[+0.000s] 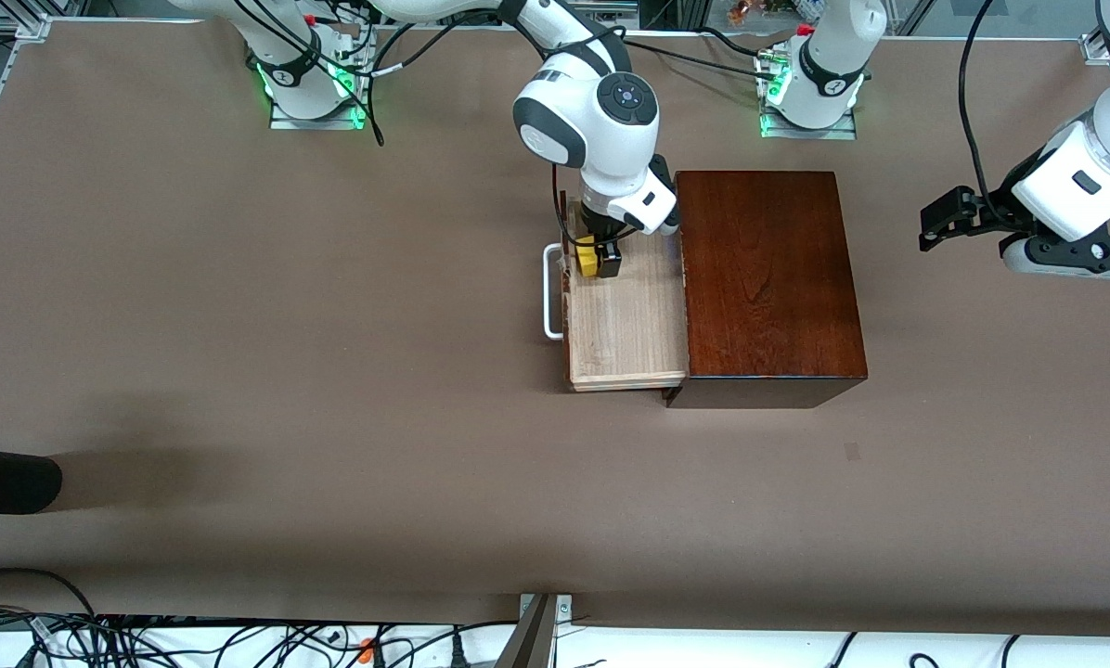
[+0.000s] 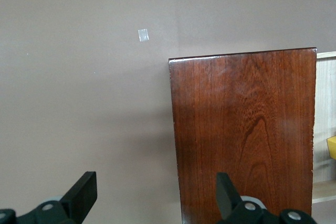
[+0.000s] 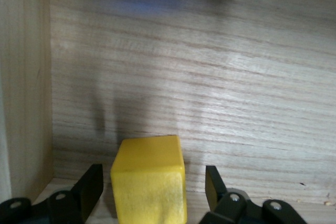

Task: Open drawer, take yellow block, close drawer
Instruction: 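Grasp the yellow cube with the right gripper and lift it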

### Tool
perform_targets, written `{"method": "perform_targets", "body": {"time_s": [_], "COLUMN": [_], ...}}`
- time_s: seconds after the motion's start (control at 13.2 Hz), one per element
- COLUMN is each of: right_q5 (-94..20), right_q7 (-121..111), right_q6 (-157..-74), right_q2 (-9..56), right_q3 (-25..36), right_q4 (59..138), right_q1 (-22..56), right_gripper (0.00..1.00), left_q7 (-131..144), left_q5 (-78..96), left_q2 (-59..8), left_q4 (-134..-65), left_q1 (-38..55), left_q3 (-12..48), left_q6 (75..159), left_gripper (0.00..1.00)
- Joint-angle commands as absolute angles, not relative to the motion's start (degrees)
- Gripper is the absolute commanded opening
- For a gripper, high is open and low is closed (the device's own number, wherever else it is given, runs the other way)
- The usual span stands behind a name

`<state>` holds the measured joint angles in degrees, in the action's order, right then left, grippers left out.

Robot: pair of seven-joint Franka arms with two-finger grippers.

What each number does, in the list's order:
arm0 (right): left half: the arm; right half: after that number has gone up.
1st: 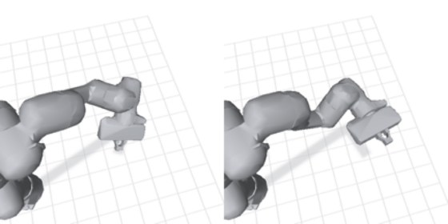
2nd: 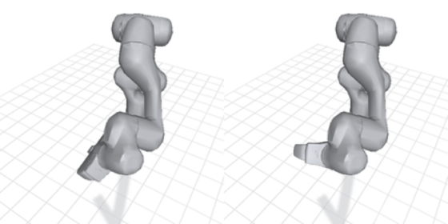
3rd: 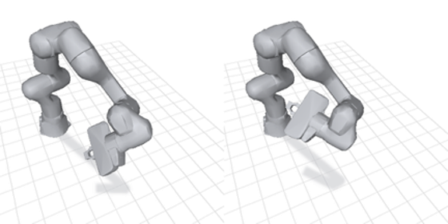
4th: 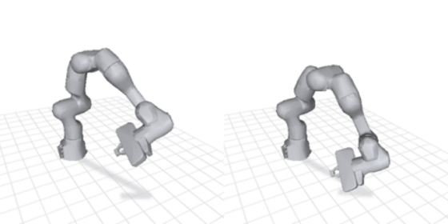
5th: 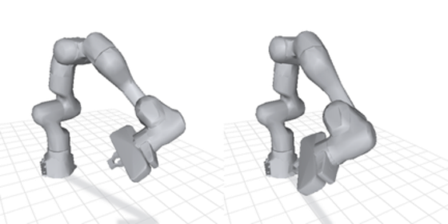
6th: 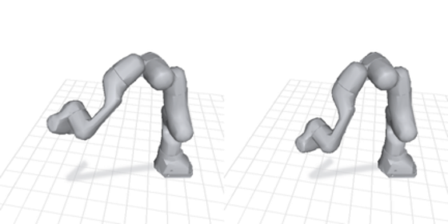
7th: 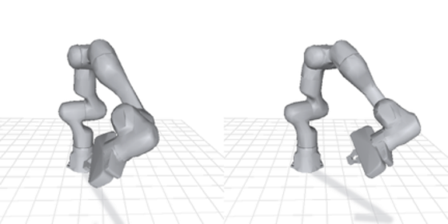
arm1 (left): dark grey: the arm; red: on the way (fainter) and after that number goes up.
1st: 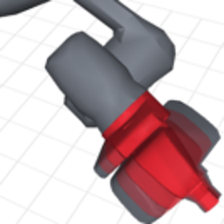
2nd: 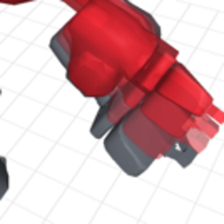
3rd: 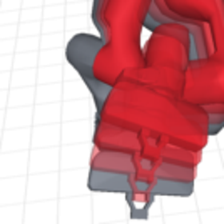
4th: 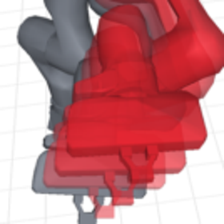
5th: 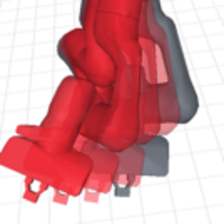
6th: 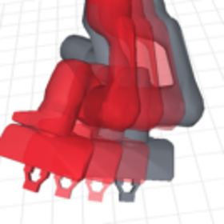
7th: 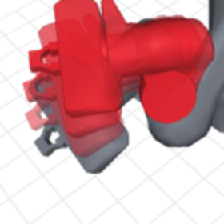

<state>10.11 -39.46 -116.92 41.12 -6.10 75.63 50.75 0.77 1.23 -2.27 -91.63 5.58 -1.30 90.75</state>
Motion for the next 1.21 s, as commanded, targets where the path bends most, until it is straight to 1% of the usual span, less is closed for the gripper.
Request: {"method": "perform_targets", "body": {"time_s": [0.0,0.08,0.15,0.3,0.38,0.45,0.53,0.68,0.76,0.91,0.99,1.14], "right_q5": [11.2,11.2,10.7,10.4,10.3,10.3,10.2,6.3,5.4,4.1,1.8,0.6], "right_q7": [-40.1,-40.0,-39.3,-38.9,-38.8,-37.5,-36.3,-35.6,-35.5,-35.5,-35.5,-35.4], "right_q6": [-117.7,-117.5,-117.5,-117.1,-116.6,-114.4,-111.0,-103.2,-100.3,-97.9,-96.7,-95.9], "right_q2": [41.2,41.2,41.0,40.5,39.9,39.2,39.1,39.0,38.7,34.7,33.5,30.5], "right_q3": [-6.0,-6.0,-6.0,-5.9,-5.9,-5.7,-5.5,-5.4,-5.4,-5.5,-5.4,-5.3], "right_q4": [75.8,75.8,75.7,75.2,74.6,73.1,70.2,61.6,58.8,58.3,58.3,58.2], "right_q1": [50.9,50.9,50.8,50.6,50.5,50.5,50.3,49.7,48.4,44.5,41.6,36.1], "right_gripper": [0.61,0.44,0.22,0.04,0.00,0.00,0.00,0.00,0.00,0.00,0.00,0.00], "left_q7": [0.4,0.4,0.3,0.3,0.4,0.4,0.4,0.4,0.4,0.6,0.5,0.2], "left_q5": [-0.1,-0.1,-0.1,-0.1,-0.1,-0.1,-0.1,-0.1,-0.1,0.0,0.0,0.5], "left_q2": [-2.2,-2.2,-2.2,-2.9,-3.0,-3.0,-3.0,-3.0,-3.0,-2.7,-2.7,-2.8], "left_q4": [-90.9,-90.9,-90.4,-89.5,-89.4,-89.4,-89.4,-89.3,-89.3,-89.2,-89.0,-89.0], "left_q1": [5.6,5.6,5.6,5.6,5.6,5.6,5.6,5.7,5.6,5.7,5.8,6.4], "left_q3": [-1.4,-1.4,-1.4,-1.4,-1.4,-1.4,-1.4,-1.4,-1.3,-1.2,-1.1,-0.3], "left_q6": [90.3,90.3,90.3,90.2,90.2,90.2,90.2,90.2,90.2,90.1,90.1,89.7], "left_gripper": [1.00,1.00,1.00,1.00,1.00,1.00,1.00,1.00,1.00,1.00,1.00,1.00]}}
